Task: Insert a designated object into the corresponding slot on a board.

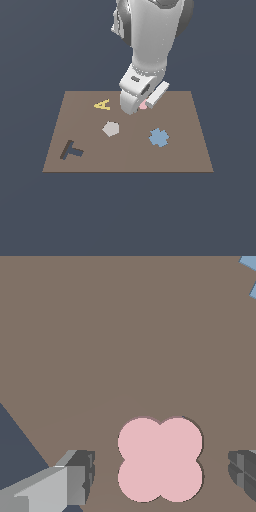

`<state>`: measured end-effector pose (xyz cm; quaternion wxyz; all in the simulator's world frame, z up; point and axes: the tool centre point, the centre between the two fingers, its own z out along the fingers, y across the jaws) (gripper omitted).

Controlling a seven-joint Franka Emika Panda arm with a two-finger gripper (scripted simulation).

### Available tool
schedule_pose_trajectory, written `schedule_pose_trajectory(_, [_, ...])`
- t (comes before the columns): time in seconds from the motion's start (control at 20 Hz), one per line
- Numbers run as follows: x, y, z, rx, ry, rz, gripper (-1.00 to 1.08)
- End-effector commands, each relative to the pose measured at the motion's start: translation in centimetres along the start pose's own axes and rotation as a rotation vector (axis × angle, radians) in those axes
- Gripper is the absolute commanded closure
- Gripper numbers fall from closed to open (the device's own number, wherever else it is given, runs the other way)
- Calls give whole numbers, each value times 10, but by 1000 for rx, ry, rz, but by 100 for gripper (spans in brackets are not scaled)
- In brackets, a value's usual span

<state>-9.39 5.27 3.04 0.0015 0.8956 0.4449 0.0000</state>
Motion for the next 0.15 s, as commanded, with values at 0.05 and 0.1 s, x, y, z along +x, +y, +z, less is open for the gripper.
schedule_pose_trajectory(0.05, [0, 0, 0, 0, 0, 0, -92])
schedule_pose_trajectory(0.1, [0, 0, 0, 0, 0, 0, -92])
